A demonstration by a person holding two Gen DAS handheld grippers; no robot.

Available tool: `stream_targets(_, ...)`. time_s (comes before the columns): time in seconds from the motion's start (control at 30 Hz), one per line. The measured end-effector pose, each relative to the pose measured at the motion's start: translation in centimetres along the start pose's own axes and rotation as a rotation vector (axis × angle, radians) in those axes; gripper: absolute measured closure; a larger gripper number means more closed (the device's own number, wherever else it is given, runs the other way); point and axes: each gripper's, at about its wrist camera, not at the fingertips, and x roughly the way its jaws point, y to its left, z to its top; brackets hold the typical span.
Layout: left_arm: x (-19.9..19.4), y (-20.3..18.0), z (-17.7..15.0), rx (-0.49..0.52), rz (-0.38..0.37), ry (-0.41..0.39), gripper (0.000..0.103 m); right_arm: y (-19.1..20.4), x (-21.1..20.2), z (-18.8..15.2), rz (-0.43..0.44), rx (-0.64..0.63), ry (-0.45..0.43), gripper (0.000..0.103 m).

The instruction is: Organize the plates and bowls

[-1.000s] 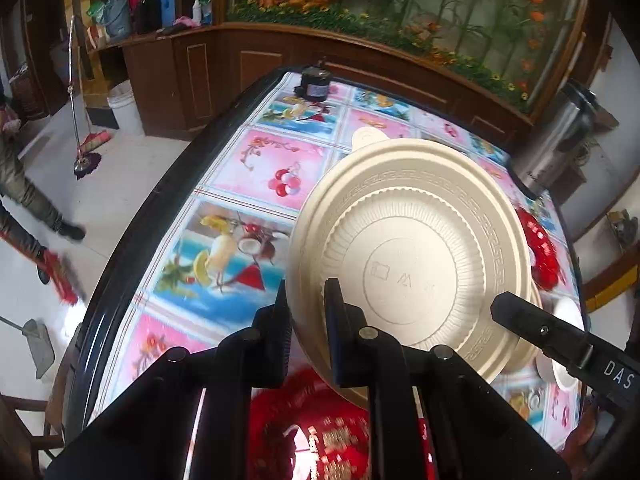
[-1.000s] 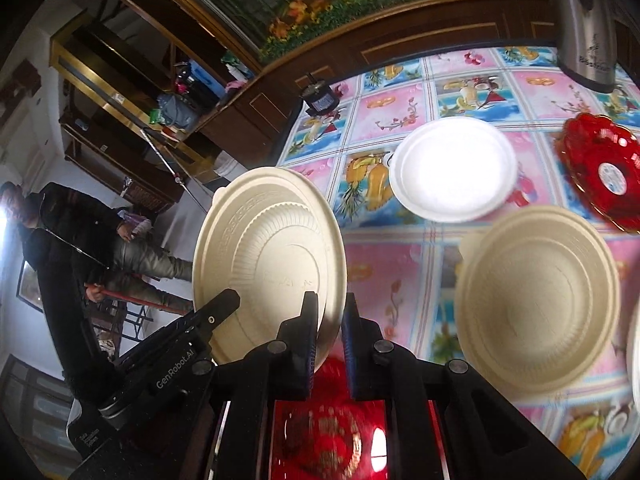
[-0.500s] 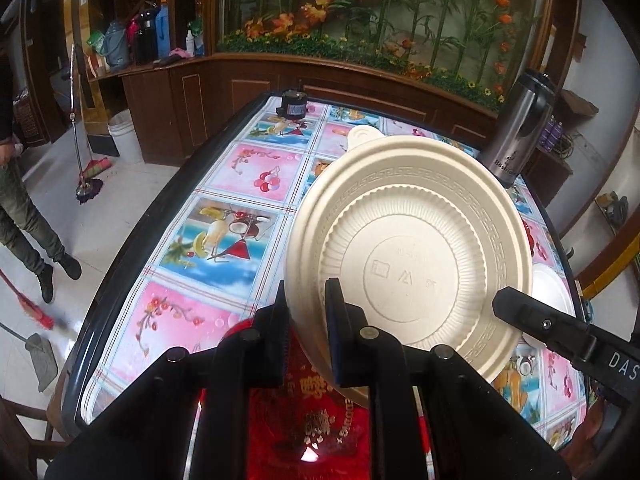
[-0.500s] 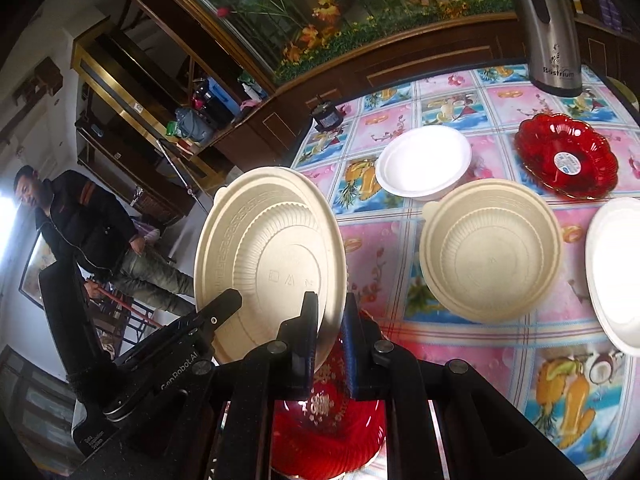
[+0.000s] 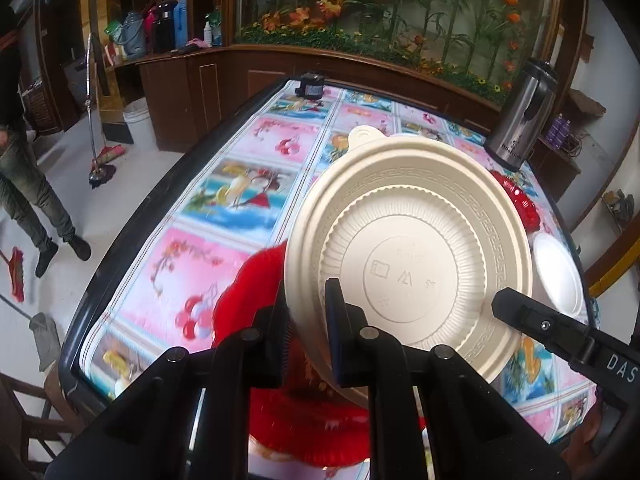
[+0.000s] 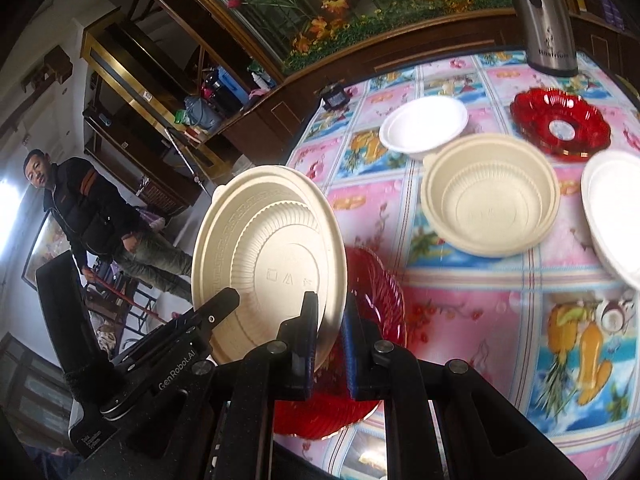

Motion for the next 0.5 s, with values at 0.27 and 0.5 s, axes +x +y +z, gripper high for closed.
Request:
stream_targets(0.27, -0.4, 0.6, -2.2, -0.014, 0.017, 0.003, 0.089, 0.1, 0.5, -2.2, 0.003, -0.008, 0.024, 0.092)
stream_targets(0.5, -0.5, 0.7, -3.2, -0.015, 0.016, 0.009, 0.09, 0.0, 0.4, -3.4, -0.004, -0.008, 0.032, 0.092)
